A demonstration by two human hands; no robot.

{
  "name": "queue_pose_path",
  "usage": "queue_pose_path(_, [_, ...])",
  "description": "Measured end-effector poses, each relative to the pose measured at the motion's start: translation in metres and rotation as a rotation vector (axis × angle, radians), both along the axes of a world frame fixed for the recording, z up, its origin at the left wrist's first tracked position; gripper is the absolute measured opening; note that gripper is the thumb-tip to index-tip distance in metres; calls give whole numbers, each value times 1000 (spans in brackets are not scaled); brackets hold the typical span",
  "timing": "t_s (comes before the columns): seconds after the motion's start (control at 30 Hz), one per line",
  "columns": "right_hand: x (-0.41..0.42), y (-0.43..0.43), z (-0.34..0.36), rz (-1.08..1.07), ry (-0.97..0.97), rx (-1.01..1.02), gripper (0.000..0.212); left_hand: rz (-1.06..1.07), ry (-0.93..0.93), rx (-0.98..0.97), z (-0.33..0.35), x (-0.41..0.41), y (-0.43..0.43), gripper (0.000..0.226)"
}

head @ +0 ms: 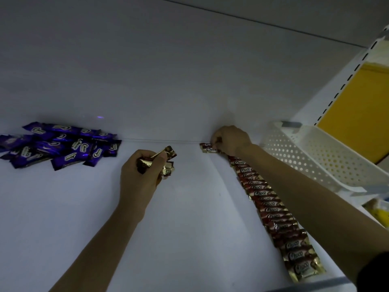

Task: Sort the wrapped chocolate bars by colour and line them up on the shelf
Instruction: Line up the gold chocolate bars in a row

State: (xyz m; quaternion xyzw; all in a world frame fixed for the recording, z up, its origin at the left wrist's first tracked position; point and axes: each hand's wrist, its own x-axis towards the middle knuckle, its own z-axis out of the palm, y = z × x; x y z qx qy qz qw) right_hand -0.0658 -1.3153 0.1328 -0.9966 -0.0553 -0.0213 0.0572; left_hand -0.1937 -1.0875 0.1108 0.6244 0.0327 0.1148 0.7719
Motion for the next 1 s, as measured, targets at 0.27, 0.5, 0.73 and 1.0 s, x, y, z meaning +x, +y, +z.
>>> queue_pose_path(0.27, [-5, -4, -6, 6, -66, -3, 17, -11, 3, 11, 3, -2, -2, 8])
queue_pose_path(0.5, [-53, 53, 34, 314, 361, 799, 29, -61, 10, 41, 0, -2, -1, 5])
queue_pose_path(0.73, [-62, 58, 37, 285, 311, 913, 7, -61, 12, 30, 3, -5, 2, 8])
queue_pose_path(1.0, [-74, 10, 20, 355, 37, 566, 16, -29, 14, 69, 0, -3, 4, 13])
